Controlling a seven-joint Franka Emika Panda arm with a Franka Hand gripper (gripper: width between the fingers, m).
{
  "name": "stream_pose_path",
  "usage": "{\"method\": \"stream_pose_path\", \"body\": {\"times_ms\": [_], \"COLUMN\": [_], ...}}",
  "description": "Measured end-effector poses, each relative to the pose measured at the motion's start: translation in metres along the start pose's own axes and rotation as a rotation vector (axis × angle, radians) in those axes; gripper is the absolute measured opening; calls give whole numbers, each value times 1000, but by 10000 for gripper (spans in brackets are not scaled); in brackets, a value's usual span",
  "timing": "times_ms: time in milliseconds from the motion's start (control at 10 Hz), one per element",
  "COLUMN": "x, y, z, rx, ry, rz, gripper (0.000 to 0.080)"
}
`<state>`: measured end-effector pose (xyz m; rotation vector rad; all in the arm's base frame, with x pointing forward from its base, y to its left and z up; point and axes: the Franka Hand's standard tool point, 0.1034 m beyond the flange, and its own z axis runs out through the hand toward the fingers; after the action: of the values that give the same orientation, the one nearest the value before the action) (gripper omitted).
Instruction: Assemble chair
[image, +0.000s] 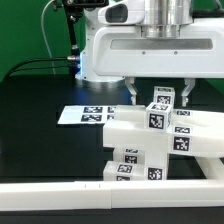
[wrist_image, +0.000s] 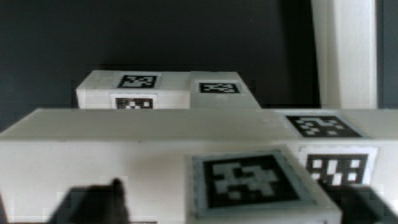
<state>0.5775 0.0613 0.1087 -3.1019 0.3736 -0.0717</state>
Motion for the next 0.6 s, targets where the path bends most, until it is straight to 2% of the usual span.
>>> {"method": "stream_pose_path", "body": {"times_ms": [100, 200, 400, 600], "x": [0, 0, 0, 1], "y": [-1, -1, 0, 1], "z": [0, 0, 1, 1], "rx": [2, 2, 3, 18], "ry": [-1, -1, -2, -3], "rz": [47, 117, 271, 496], "gripper": [450, 272, 263, 263]}}
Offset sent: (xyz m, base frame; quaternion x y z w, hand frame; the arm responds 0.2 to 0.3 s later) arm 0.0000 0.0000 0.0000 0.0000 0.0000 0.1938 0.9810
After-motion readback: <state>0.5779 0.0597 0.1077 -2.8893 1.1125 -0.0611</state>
